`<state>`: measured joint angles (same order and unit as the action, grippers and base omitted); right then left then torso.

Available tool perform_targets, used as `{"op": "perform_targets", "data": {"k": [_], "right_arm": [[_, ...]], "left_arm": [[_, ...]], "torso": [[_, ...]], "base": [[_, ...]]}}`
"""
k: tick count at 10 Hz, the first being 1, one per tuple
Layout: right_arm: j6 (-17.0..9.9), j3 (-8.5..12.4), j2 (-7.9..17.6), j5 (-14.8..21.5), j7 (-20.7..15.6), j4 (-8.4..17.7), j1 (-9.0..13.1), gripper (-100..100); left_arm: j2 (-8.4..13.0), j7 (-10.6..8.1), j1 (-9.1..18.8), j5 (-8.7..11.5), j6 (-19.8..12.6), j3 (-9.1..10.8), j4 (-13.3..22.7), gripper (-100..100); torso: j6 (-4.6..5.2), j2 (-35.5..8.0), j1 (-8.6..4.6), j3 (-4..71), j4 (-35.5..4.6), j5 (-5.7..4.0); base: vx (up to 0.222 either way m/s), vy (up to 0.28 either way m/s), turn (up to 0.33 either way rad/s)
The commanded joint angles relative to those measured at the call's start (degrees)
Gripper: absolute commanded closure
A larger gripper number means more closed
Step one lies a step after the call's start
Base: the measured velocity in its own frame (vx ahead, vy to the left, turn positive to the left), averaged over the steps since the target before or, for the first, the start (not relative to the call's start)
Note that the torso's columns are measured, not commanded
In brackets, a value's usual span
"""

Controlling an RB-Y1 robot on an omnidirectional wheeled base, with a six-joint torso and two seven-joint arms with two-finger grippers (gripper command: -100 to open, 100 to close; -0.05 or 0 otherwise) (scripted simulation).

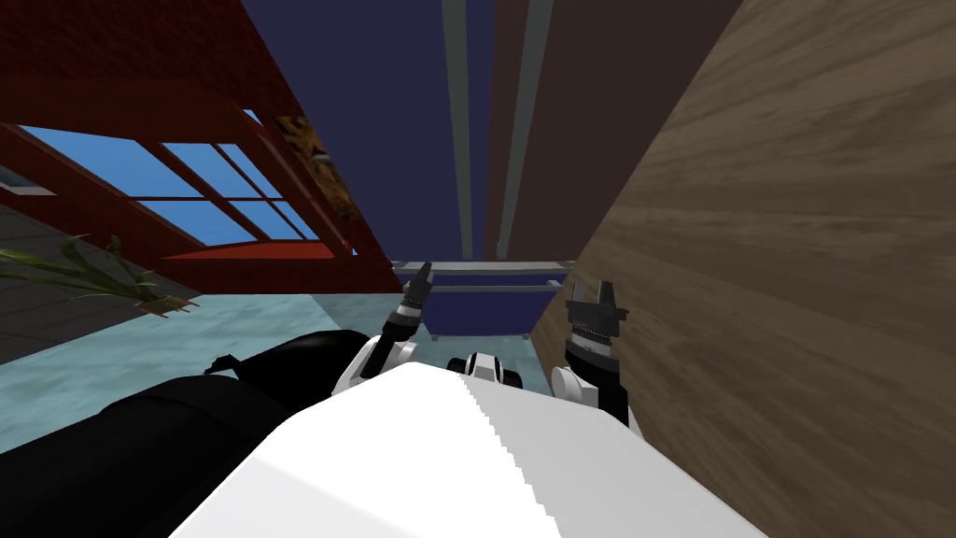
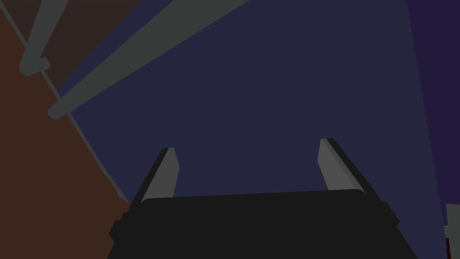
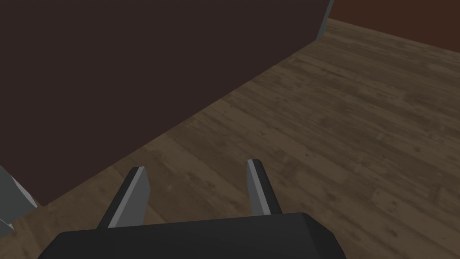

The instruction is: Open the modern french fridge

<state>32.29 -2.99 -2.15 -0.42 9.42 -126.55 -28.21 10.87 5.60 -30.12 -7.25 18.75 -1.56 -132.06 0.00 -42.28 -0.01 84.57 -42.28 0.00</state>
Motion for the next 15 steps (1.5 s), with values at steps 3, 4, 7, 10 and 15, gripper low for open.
{"op": "perform_targets", "data": {"k": [3, 4, 7, 10, 15], "right_arm": [[0.00, 0.00, 0.00, 0.00, 0.00, 0.00, 0.00, 0], [0.00, 0.00, 0.00, 0.00, 0.00, 0.00, 0.00, 0], [0.00, 0.00, 0.00, 0.00, 0.00, 0.00, 0.00, 0], [0.00, 0.00, 0.00, 0.00, 0.00, 0.00, 0.00, 0], [0.00, 0.00, 0.00, 0.00, 0.00, 0.00, 0.00, 0]], "left_arm": [[3.06, -0.24, -2.06, -1.95, -5.23, 0.85, -3.19, -100], [4.30, -0.32, -2.69, -2.56, -6.81, 1.14, -4.31, -100], [7.35, -0.47, -3.94, -3.74, -9.86, 1.69, -6.25, -100], [11.11, -0.63, -5.30, -5.01, -13.09, 2.27, -7.53, -100], [16.13, -0.85, -7.32, -6.88, -17.83, 3.13, -8.47, -100]], "torso": [[0.00, 0.05, -0.03, 0.03, 0.02, -0.01], [0.00, -0.01, 0.00, 0.00, 0.00, 0.00], [0.00, -0.01, 0.02, -0.01, 0.00, 0.01], [0.00, 0.01, 0.00, 0.00, 0.00, 0.00], [0.00, 0.02, 0.04, 0.01, 0.01, 0.01]], "base": [[0.061, -0.030, -0.054], [0.056, -0.028, -0.060], [0.054, -0.024, -0.056], [0.051, -0.022, -0.049], [0.046, -0.020, -0.043]]}}
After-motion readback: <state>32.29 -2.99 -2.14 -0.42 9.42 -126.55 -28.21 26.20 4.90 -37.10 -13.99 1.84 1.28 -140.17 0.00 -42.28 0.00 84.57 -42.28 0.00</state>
